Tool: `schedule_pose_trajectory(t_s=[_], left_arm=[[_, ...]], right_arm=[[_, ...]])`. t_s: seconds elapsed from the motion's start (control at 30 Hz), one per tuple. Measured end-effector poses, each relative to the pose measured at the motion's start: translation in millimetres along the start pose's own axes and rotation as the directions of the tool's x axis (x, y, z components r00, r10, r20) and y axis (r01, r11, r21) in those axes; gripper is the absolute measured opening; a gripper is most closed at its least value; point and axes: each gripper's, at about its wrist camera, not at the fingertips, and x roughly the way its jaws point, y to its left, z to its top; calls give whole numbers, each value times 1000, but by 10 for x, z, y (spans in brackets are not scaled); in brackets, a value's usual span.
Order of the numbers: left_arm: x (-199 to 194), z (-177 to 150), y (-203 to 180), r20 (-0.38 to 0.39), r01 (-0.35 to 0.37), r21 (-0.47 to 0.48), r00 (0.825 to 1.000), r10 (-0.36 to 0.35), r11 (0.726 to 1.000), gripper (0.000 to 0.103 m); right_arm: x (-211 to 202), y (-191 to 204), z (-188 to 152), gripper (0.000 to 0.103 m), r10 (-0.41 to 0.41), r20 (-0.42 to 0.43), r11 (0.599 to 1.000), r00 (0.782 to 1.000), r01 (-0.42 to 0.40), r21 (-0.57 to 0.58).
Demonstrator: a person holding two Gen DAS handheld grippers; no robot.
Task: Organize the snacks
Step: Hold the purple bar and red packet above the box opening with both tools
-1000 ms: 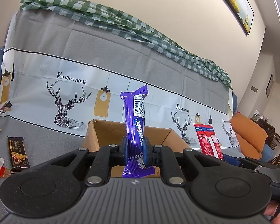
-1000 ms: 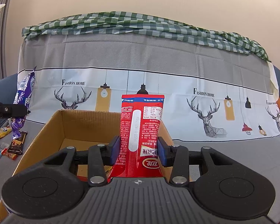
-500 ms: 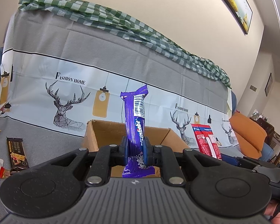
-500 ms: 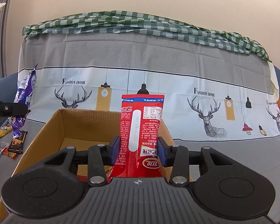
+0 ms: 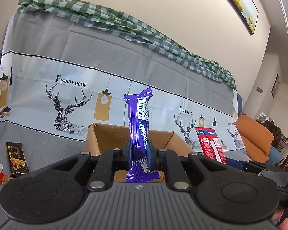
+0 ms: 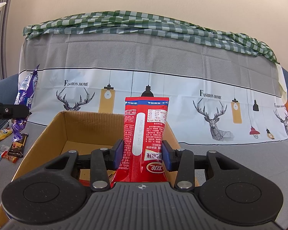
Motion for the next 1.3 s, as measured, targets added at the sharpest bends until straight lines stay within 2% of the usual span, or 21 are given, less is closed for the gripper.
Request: schedule_pose_trajectory(t_s=[0.9,1.3], left_arm=[[-1,-1,-36,7,24,14,1000,-24,1000,16],[77,-56,-233,-6,66,41,998,-65,997,16]], right_arm=[[-5,13,7,43,0,-1,1000,1000,0,0],[-9,17,10,43,2,-1,1000,1000,-2,-2]])
